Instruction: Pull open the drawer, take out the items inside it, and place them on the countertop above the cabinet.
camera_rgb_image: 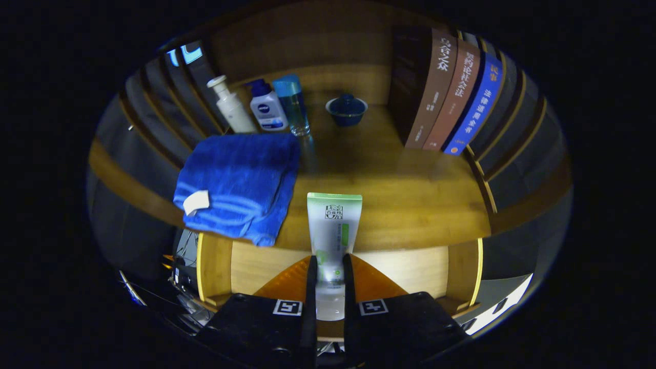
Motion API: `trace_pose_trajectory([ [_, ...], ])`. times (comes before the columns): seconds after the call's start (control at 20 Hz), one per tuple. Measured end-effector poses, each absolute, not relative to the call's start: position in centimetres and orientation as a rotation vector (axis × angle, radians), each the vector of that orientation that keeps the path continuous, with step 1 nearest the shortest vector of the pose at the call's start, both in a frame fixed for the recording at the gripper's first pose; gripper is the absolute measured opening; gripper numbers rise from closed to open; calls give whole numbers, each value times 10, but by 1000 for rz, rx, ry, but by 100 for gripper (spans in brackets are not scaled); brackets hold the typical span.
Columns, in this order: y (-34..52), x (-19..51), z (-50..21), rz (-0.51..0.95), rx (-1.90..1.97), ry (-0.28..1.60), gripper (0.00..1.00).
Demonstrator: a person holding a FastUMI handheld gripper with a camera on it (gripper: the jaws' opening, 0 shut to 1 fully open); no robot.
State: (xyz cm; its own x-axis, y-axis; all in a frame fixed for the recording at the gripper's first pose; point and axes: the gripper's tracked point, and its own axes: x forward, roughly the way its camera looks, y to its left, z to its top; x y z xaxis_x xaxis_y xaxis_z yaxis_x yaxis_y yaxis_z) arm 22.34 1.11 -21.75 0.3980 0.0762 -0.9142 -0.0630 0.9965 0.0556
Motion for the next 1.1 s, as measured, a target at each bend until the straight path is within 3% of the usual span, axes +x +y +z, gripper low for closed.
trace_pose_trajectory([
  [0.45, 5, 285, -260, -17, -40, 1200, 26],
  [0.6, 7, 294, -263, -19, -81, 1182, 34],
  [0.65, 8, 298, -259, -19, -86, 1161, 39],
  [0.95, 9, 293, -238, -21, -100, 1076, 100],
  [1.1, 14, 281, -225, -2, -55, 984, 100],
])
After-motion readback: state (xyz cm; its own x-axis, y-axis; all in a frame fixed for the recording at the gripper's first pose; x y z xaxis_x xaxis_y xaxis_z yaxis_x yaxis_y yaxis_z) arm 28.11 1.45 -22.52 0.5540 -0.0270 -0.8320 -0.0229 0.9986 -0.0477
